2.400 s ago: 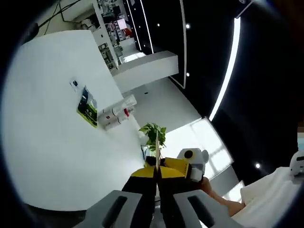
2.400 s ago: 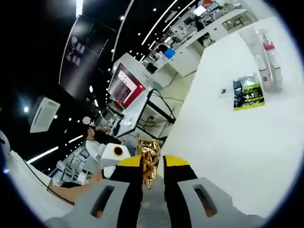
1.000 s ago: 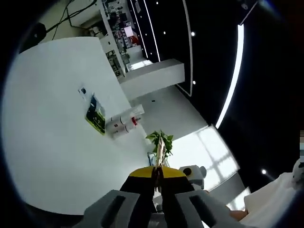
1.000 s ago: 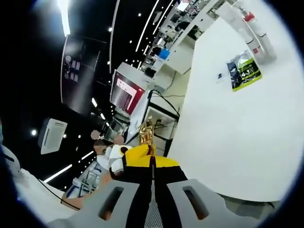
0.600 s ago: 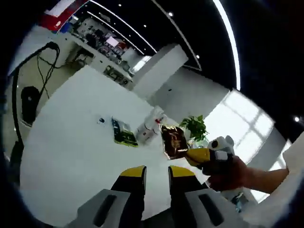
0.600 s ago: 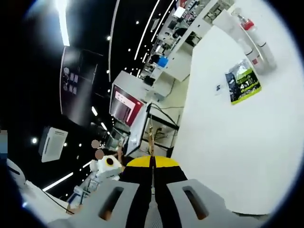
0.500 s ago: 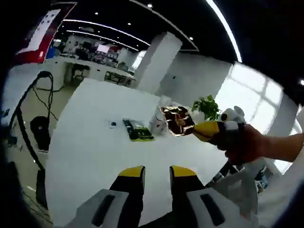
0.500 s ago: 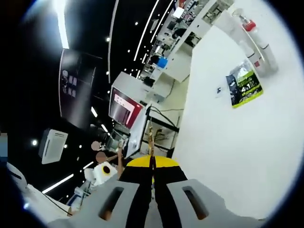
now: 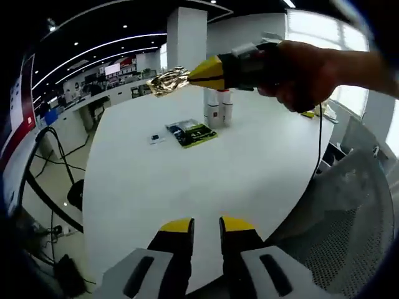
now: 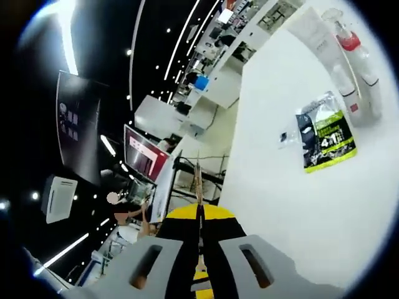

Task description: Arrange the skincare products in the storage area until every visible bottle or jar stands upright without overlapping.

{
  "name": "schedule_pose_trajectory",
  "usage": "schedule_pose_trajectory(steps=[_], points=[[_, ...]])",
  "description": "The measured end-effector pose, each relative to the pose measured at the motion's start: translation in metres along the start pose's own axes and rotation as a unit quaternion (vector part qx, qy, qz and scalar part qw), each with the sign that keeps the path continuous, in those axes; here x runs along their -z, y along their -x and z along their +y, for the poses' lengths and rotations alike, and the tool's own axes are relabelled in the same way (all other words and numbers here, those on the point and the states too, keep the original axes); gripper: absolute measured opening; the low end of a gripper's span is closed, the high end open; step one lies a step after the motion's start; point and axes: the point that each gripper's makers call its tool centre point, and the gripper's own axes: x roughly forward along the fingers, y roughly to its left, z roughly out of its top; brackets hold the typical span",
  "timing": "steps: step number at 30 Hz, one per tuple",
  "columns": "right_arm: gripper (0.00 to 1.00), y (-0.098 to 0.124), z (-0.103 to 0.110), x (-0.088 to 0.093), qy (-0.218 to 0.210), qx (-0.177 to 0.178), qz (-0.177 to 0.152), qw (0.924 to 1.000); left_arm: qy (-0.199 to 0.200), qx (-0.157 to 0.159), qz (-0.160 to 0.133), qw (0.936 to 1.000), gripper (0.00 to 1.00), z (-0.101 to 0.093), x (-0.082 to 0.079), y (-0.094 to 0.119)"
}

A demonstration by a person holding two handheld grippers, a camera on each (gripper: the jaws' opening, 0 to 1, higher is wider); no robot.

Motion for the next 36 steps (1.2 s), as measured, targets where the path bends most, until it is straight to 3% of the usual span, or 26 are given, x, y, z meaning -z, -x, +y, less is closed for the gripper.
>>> schedule_pose_trajectory(steps=[7,12,17,26,36], points=[[0.0,-0.028,-0.032,-0.006,-0.007,0.038,0.023,0.999,-0.005,-0.01,0.011,0.9999,0.17,0.006,0.005,0.0],[0.0,-0.045,-0.049,-0.014,-0.023,0.053,0.022,0.9981,-0.001,-0.01,0.022,0.9997,0.17,0.007,0.01,-0.001],[0.0,-0.059,-0.066,-0.019,-0.031,0.078,0.022,0.9962,-0.012,-0.016,0.01,0.9997,0.17,0.009,0.007,0.001],[0.0,-0.071,-0.103,-0.019,-0.057,0.134,0.028,0.989,-0.012,-0.017,0.016,0.9997,0.17,0.009,0.009,-0.001],[0.0,-0.075,-0.133,-0.016,-0.074,0.168,0.04,0.9822,-0.015,-0.021,0.018,0.9995,0.16,0.012,0.012,-0.002]])
